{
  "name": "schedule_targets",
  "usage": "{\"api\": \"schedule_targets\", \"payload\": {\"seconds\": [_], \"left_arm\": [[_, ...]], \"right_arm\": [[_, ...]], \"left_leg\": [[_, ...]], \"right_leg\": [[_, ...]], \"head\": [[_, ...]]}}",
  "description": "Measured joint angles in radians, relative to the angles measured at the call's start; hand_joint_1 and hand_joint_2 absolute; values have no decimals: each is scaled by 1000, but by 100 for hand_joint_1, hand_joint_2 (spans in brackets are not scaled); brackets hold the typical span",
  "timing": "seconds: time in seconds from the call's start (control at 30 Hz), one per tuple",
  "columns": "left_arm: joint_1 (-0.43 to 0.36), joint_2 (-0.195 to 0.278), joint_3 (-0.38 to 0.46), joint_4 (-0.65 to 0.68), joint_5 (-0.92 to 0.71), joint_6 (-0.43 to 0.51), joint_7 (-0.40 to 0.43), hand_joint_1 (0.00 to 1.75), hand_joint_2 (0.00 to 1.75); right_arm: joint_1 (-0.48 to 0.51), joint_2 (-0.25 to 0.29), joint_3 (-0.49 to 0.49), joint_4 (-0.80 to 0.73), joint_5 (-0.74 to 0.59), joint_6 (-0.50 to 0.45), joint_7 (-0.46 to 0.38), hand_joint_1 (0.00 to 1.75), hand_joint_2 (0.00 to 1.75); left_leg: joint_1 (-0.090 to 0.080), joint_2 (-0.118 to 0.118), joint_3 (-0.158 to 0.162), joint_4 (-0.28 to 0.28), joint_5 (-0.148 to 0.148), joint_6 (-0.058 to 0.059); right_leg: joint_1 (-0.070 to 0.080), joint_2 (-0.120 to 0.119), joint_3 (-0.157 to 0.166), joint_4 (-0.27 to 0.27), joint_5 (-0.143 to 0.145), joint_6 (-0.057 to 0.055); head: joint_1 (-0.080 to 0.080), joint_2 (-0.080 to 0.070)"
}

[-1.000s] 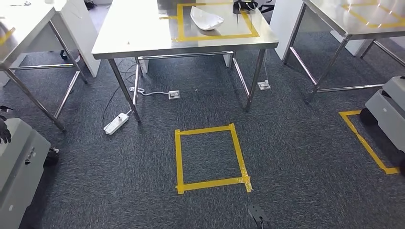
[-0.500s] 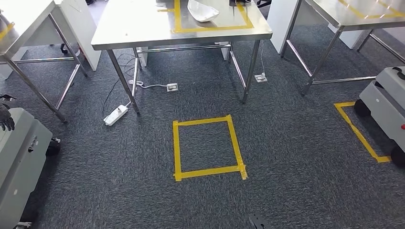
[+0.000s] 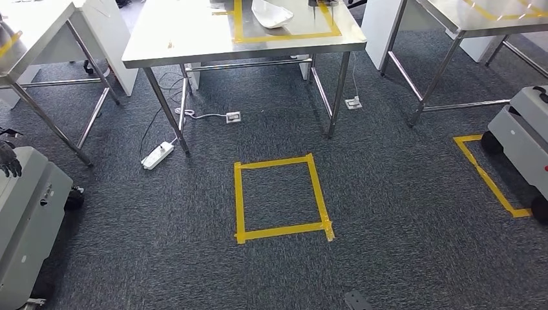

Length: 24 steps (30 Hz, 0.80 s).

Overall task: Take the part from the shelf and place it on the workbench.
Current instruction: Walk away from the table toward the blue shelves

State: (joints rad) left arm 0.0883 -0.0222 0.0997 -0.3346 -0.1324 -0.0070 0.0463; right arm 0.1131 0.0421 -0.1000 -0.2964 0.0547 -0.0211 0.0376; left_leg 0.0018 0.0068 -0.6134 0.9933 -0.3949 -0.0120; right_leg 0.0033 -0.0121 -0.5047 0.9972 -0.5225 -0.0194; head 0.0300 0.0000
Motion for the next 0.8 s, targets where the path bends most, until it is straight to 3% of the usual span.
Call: {"api": "schedule_targets", "payload": {"seconds": [0.17, 0.3, 0.43, 0.5, 0.57, 0.63, 0.67, 0.7, 0.73, 0.8], "left_arm": [[37, 7, -36, -25, 116, 5, -39, 0, 0], [33, 12, -48, -67, 133, 6, -47, 0, 0], [-19, 15, -55, -154, 134, 6, -49, 0, 0], [-50, 15, -59, -201, 134, 6, -49, 0, 0], [-80, 15, -62, -246, 134, 6, -50, 0, 0], [-104, 15, -64, -280, 134, 6, -50, 0, 0], [-110, 15, -64, -291, 134, 7, -50, 0, 0], [-111, 16, -64, -296, 134, 7, -50, 0, 0], [-105, 15, -64, -294, 134, 7, -49, 0, 0], [-79, 14, -65, -272, 134, 7, -48, 0, 0]], "right_arm": [[24, -16, 37, -37, -42, 18, -30, 0, 0], [57, -18, 55, -37, -49, 20, -35, 0, 175], [120, -20, 68, 12, -50, 20, -35, 0, 175], [158, -25, 69, 46, -51, 20, -35, 0, 175], [193, -30, 69, 81, -51, 21, -34, 0, 175], [216, -34, 70, 114, -52, 21, -34, 0, 175], [223, -36, 70, 125, -52, 21, -34, 0, 175], [224, -38, 70, 131, -53, 20, -34, 0, 175], [221, -39, 70, 131, -53, 20, -34, 0, 175], [195, -40, 70, 111, -53, 21, -35, 0, 175]], "left_leg": [[-1, 1, -4, 3, -2, 2], [-3, 3, -7, 13, -9, 13], [-6, -1, -13, 16, -14, 23], [0, -10, -7, 3, -9, 29], [9, -25, -2, -7, -1, 34], [9, -43, -11, -2, 0, 34], [9, -53, -18, 2, 1, 33], [10, -64, -24, 7, 3, 31], [11, -75, -31, 12, 5, 28], [13, -93, -43, 22, 10, 19]], "right_leg": [[-1, 0, -3, -1, 0, 2], [-4, 4, -5, 0, -1, 11], [-6, -1, 0, -3, -3, 21], [-6, -1, 4, 4, -13, 29], [-8, 6, -23, 75, -65, 37], [-11, 9, -86, 209, -142, 43], [-13, 9, -109, 260, -163, 45], [-15, 10, -115, 276, -162, 47], [-18, 11, -98, 247, -142, 48], [-22, 31, -26, 117, -82, 48]], "head": [[0, 0], [0, 0], [0, 0], [1, 0], [5, 0], [8, 0], [8, 0], [9, 0], [9, 0], [9, 0]]}}
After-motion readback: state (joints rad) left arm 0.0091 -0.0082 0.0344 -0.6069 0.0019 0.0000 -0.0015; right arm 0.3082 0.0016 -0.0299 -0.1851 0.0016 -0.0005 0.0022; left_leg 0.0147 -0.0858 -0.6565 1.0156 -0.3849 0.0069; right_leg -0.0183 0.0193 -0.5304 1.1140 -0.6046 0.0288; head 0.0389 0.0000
